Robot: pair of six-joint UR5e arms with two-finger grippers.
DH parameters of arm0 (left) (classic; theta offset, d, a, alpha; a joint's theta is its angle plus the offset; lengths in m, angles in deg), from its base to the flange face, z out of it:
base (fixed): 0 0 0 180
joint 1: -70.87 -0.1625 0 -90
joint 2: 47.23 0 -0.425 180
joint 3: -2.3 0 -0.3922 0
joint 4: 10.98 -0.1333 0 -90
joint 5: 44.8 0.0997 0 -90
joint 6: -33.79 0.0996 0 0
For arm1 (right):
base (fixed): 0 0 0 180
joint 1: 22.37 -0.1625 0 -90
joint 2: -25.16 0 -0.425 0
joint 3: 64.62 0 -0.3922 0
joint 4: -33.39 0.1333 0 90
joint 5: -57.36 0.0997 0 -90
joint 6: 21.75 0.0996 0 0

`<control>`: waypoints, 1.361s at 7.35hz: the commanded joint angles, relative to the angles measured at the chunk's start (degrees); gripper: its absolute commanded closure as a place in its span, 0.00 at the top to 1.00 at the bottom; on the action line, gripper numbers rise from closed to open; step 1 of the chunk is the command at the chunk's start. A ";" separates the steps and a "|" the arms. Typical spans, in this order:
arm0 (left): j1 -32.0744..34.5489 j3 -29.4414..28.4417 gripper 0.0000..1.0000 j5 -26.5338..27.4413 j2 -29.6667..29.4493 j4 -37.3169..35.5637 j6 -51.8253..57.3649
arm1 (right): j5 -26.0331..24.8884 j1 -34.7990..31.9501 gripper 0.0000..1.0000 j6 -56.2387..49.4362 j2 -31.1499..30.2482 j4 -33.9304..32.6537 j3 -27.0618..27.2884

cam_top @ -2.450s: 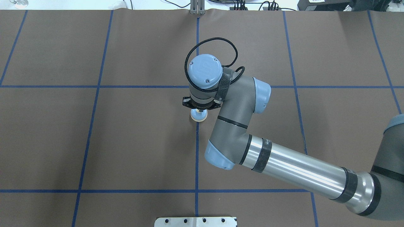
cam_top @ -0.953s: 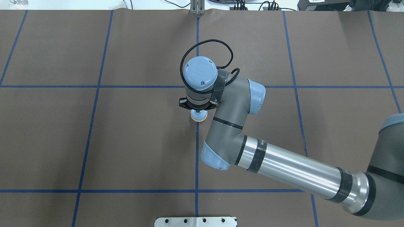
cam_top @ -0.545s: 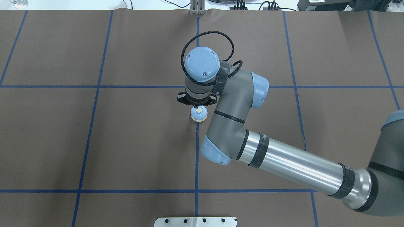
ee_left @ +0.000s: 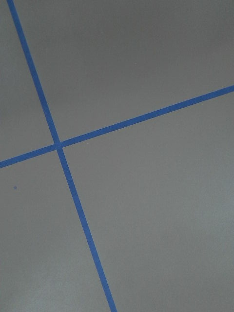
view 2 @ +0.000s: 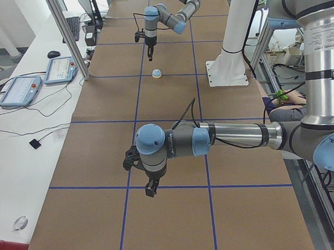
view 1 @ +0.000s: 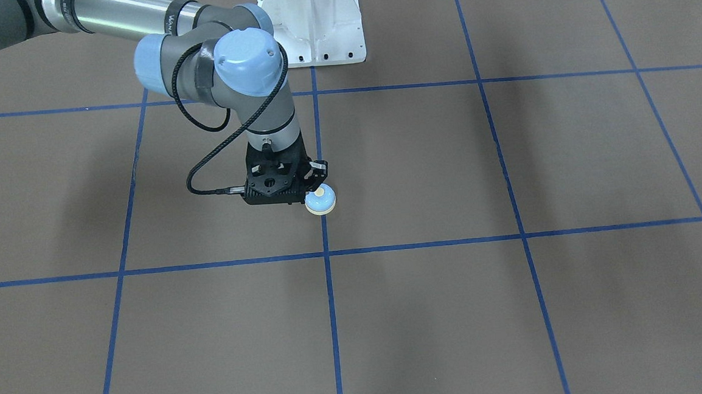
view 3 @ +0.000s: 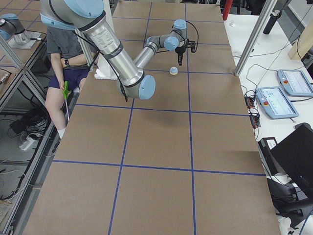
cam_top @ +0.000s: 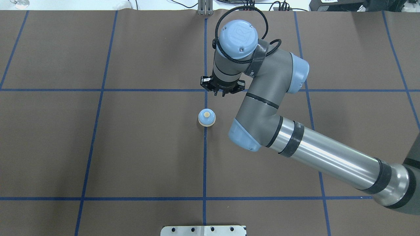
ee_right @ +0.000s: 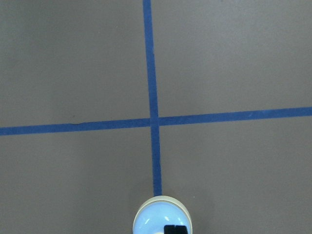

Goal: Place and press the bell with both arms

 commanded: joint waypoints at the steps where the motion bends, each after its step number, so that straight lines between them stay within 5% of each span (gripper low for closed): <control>1: 0.00 -0.14 1.00 -0.09 0.09 0.01 -0.05 | 2.92 -6.13 1.00 -9.46 -5.78 0.04 2.56; 4: -0.26 0.21 1.00 -0.18 -0.17 0.44 -0.40 | 12.50 -19.40 1.00 -30.11 -20.44 0.04 10.38; 10: -4.56 -0.32 1.00 -0.26 -0.79 6.95 -11.56 | 18.68 -44.71 1.00 -72.23 -45.50 0.65 11.10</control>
